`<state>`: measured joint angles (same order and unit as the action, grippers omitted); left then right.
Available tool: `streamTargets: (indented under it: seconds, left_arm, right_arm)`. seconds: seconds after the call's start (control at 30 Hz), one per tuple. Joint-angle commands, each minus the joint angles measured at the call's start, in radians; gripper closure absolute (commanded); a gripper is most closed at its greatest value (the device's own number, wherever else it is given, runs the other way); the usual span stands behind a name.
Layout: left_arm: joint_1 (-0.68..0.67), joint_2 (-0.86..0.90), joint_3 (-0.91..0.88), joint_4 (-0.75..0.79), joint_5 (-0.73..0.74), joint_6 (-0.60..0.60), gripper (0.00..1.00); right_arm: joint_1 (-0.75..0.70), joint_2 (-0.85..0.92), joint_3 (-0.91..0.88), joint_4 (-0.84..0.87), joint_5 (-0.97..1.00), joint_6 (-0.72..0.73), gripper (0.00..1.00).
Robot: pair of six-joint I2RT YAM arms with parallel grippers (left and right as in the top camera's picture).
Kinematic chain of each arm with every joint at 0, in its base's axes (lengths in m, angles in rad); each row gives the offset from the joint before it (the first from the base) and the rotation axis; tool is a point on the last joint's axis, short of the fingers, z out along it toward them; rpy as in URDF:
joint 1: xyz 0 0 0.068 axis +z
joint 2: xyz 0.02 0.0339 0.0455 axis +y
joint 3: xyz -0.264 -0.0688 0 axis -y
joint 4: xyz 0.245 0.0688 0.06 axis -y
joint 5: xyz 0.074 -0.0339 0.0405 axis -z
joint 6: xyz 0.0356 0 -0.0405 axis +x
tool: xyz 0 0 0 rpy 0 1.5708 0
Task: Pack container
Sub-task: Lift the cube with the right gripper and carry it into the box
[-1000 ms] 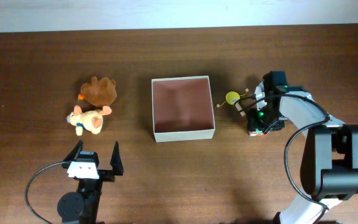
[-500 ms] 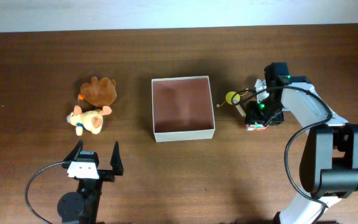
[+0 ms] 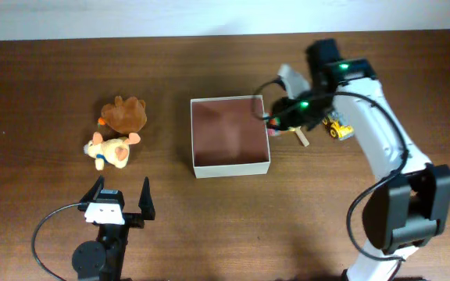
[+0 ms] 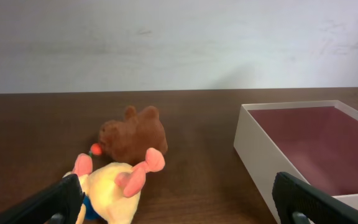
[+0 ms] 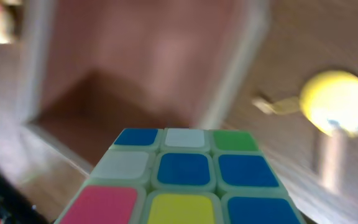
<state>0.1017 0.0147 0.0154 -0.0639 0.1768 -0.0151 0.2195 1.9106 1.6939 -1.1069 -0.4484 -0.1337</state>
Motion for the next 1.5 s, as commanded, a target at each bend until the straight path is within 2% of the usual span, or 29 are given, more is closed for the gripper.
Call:
streamTargets:
  seconds: [0.0, 0.3, 0.53, 1.0, 1.23, 1.3, 1.4, 1.47]
  left_arm:
    - [0.006, -0.01, -0.006, 0.0, 0.011, 0.009, 0.01]
    - [0.006, -0.01, -0.006, 0.0, 0.011, 0.009, 0.01]
    - [0.006, -0.01, -0.006, 0.0, 0.011, 0.009, 0.01]
    - [0.006, -0.01, -0.006, 0.0, 0.011, 0.009, 0.01]
    - [0.006, -0.01, -0.006, 0.0, 0.011, 0.009, 0.01]
    - [0.006, -0.01, -0.006, 0.0, 0.011, 0.009, 0.01]
    - [0.006, -0.01, -0.006, 0.0, 0.011, 0.009, 0.01]
    - [0.006, -0.01, -0.006, 0.0, 0.011, 0.009, 0.01]
  right_arm:
    - [0.098, -0.034, 0.026, 0.053, -0.007, 0.032, 0.5]
    - [0.283, 0.04, 0.026, 0.215, 0.368, 0.272, 0.5]
    - [0.303, 0.109, 0.026, 0.235, 0.565, 0.335, 0.5]
    - [0.28, 0.166, 0.026, 0.319, 0.69, 0.38, 0.5]
    - [0.275, 0.196, 0.026, 0.344, 0.688, 0.383, 0.5]
    - [0.275, 0.202, 0.026, 0.347, 0.688, 0.383, 0.48]
    - [0.275, 0.206, 0.026, 0.35, 0.686, 0.382, 0.39]
    - [0.275, 0.206, 0.026, 0.356, 0.685, 0.382, 0.37]
